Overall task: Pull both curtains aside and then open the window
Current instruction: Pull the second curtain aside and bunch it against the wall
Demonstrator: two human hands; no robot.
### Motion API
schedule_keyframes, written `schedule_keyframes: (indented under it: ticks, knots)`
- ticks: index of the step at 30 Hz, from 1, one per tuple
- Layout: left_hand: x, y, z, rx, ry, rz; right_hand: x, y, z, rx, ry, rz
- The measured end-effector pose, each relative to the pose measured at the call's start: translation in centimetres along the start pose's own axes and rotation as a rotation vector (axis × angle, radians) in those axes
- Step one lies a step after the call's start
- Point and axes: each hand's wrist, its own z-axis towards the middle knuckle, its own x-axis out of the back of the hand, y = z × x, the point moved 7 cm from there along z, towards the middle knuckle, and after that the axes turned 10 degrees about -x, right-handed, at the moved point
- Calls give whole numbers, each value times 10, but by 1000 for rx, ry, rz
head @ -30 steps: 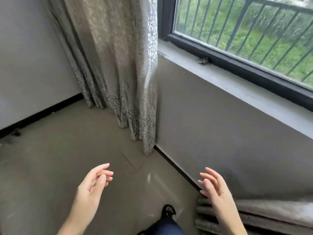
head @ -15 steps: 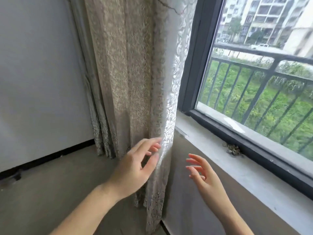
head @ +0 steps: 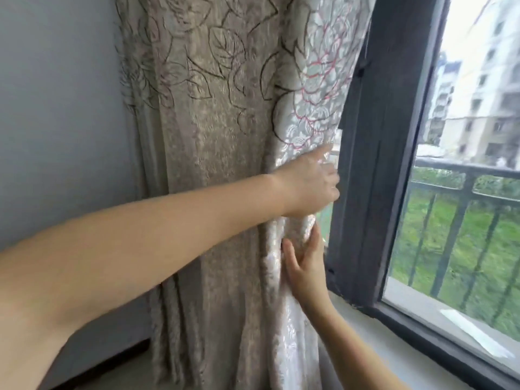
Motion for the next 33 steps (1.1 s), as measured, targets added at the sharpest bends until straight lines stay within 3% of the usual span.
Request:
schedule_keyframes:
  ticks: [7,12,18,27,33]
  knots:
    - [-112,-89,-42,-13,-148,63,-118,-1,56,-130,116,-58]
    - [-182,-144,-80,105,17,2,-190,-19,99,-24,242,-282]
    - [-256,-188,-92,213,35,-110,-269,-13,169,20,289,-374]
    - [-417,-258,-106,314,25,-78,-413,8,268,-9,159,-64]
    - [-560,-332,-156,341,-114,-148,-561,7,355,-18,-23,-112]
